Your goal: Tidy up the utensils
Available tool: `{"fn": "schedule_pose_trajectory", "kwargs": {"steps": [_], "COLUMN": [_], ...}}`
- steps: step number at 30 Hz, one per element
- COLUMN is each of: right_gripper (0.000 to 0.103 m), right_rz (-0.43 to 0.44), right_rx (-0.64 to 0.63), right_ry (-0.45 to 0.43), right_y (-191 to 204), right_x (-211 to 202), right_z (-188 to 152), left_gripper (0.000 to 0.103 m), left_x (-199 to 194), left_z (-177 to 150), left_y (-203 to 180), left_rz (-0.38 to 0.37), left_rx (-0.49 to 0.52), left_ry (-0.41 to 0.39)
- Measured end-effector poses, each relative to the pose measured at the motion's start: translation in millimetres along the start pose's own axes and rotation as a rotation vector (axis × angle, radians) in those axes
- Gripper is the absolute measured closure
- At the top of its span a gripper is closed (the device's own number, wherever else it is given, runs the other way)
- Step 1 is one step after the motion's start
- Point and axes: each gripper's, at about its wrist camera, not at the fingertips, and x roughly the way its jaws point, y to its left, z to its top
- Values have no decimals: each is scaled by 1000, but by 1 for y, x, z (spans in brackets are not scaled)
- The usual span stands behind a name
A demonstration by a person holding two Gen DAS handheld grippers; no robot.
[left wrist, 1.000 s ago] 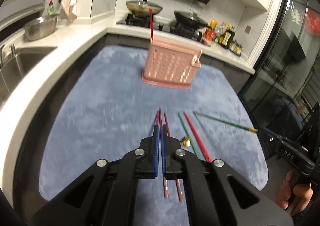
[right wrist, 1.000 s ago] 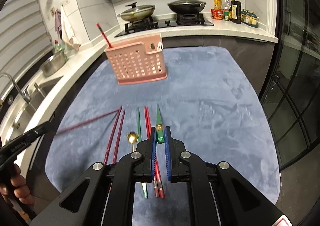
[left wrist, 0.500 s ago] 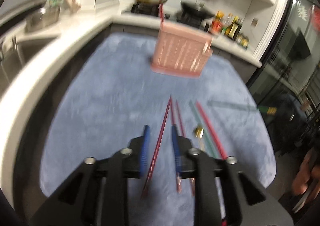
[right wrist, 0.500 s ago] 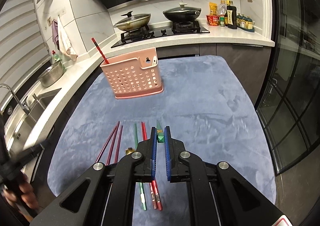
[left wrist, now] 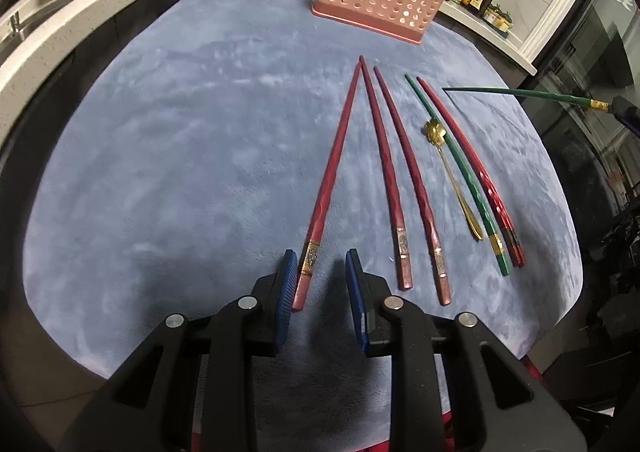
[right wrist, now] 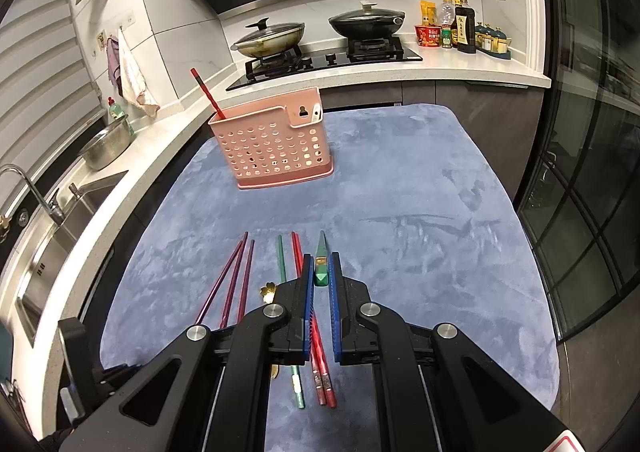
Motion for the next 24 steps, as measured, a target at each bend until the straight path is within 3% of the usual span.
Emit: {"fn": "schedule_pose_trajectory", "kwargs": {"steps": [7,13,19,24], "right_gripper": [96,96,96,96], "right_rz": [-2,-1,-1,2], "right_rx": [-6,-4,-11,-14], "right_ry": [11,8,-14,-41], "right_y": [4,5,7,7], "right_x": [3,2,-2,-3], "right_z": [-3,-3,4,16], "left_gripper": [91,93,96,96], "left_x": [6,0,-37,-74], "left_z": [-3,1,23,63], "left_y": [4,4,-7,-17], "left_rz": [20,14,1,2], "left_rx": [-13,-12,-4,15], "left_ry": [4,-7,-102,-224]}}
